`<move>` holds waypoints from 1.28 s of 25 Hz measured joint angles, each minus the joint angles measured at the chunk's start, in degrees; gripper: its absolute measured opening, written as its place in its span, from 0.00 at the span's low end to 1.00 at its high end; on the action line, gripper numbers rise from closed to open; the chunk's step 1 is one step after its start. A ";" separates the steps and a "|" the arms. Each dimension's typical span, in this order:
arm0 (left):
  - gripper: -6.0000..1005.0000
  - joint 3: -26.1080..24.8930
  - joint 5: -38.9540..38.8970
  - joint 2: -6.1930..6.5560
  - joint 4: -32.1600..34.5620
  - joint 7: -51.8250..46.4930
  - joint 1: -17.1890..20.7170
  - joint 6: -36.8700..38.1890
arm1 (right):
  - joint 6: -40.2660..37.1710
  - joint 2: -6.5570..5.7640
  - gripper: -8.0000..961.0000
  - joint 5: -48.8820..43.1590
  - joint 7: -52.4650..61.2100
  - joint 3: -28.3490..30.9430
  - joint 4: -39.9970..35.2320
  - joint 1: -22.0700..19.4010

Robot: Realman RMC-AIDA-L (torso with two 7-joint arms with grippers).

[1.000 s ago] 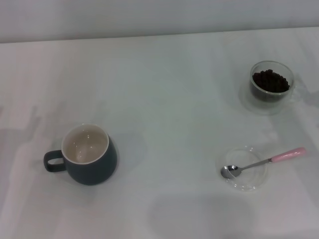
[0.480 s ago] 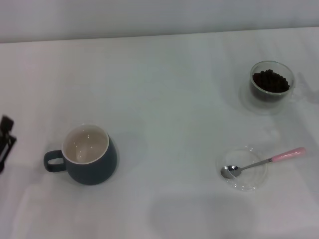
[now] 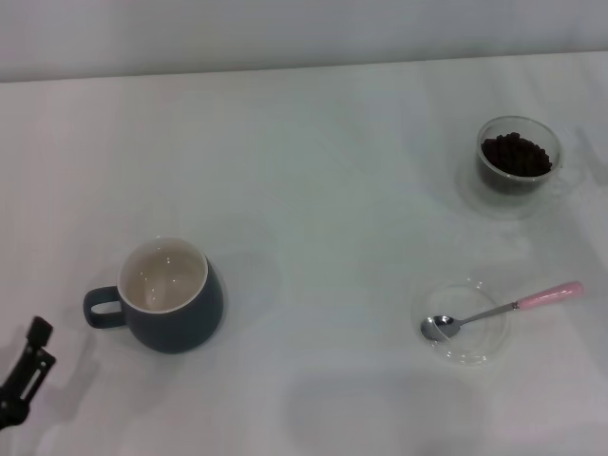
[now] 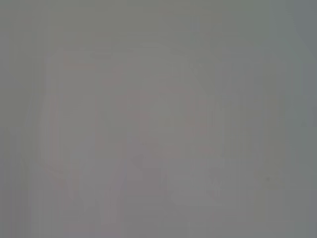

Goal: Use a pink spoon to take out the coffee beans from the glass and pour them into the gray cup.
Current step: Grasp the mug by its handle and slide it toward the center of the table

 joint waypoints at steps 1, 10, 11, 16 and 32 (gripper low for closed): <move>0.89 0.35 0.01 0.00 -0.06 -0.02 -0.04 1.07 | 0.03 0.02 0.91 0.01 0.00 0.01 0.00 0.04; 0.89 1.60 0.13 0.08 -0.44 -0.21 -3.21 9.62 | 0.59 0.08 0.91 0.01 0.04 -0.05 0.13 0.13; 0.89 1.61 0.13 0.08 -0.49 -0.31 -3.65 10.30 | 0.67 0.08 0.91 0.01 0.04 -0.05 0.13 0.13; 0.89 1.59 0.12 0.18 -0.64 -1.05 -5.54 12.92 | 0.83 0.08 0.91 0.01 0.05 -0.02 0.08 0.12; 0.88 1.58 0.00 0.36 -1.51 -1.64 -9.19 17.61 | 0.58 0.08 0.91 0.00 -0.20 0.02 -0.07 0.27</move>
